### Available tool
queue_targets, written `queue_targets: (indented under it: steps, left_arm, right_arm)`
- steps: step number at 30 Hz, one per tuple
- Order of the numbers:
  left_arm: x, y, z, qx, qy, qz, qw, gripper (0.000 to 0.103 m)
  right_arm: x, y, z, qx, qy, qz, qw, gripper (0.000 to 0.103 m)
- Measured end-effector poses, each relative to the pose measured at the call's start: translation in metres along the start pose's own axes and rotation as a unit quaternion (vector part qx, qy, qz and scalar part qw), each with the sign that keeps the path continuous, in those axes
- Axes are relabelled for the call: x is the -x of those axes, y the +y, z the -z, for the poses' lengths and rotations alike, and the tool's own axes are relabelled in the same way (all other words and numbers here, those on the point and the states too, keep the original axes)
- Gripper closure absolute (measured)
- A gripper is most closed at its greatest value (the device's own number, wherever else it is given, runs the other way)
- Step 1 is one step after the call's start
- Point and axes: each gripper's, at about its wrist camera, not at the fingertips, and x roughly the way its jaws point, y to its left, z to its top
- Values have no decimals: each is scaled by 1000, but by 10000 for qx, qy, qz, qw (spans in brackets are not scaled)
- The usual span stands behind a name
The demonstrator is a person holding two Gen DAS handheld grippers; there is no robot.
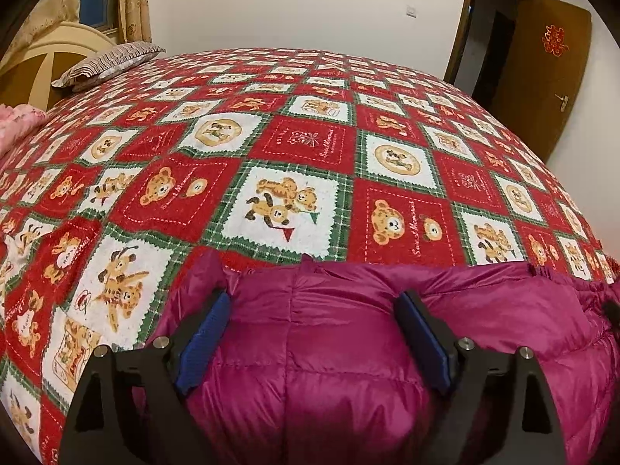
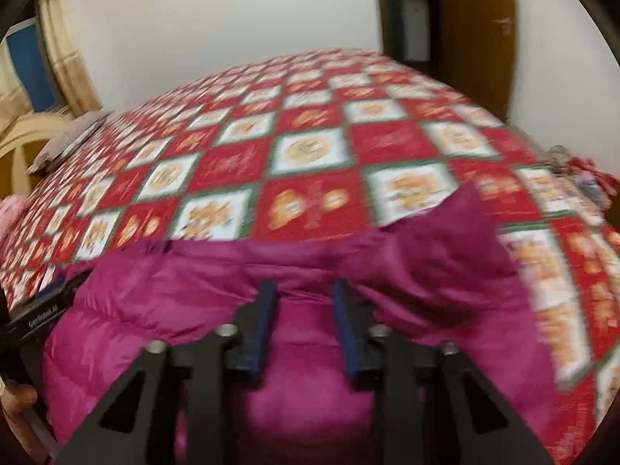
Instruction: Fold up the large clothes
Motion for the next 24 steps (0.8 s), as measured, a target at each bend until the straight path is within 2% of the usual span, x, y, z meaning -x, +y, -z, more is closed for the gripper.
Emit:
queue_targets:
  steps: [2,3,5,8,12,16,19,20,22,24]
  left_arm:
    - [0,0,0,-9,-2,-6,10000,15]
    - [0,0,0,-16,-2,-14,10000,15]
    - [0,0,0,-21,-2,-16,10000,15]
    - [0,-1,0,-46,4,-48,10000,15]
    - [0,-2,0,-63,6,-70,10000,14]
    - [-1,-3,-1,-63,50,-62,9999,14]
    - [0,-2,-4,-170,269,55,9995,14]
    - [5,0,-5,-261,389,141,9988,14]
    - [24,8,-5,-263,393,332,9983,14]
    - [57,24,0,-197,174,466,9986,14]
  right_arm:
    - [9,-19,0,36,-87,435,9990,77]
    - [7,-29,1,57,22,616,9981,77]
    - [-3,-46,10,-50,195,723,9972,77]
    - [-15,-64,18,-388,244,572,9973,76]
    - [-18,-69,20,-486,140,495,9975,76]
    - [-16,-62,20,-342,136,682,9970,76]
    - [-17,-61,18,-264,222,728,9967,73]
    - [-17,-62,16,-278,279,709,9967,73]
    - [-9,-64,12,-273,443,793,9955,73]
    - [19,-64,10,-325,151,927,9951,73]
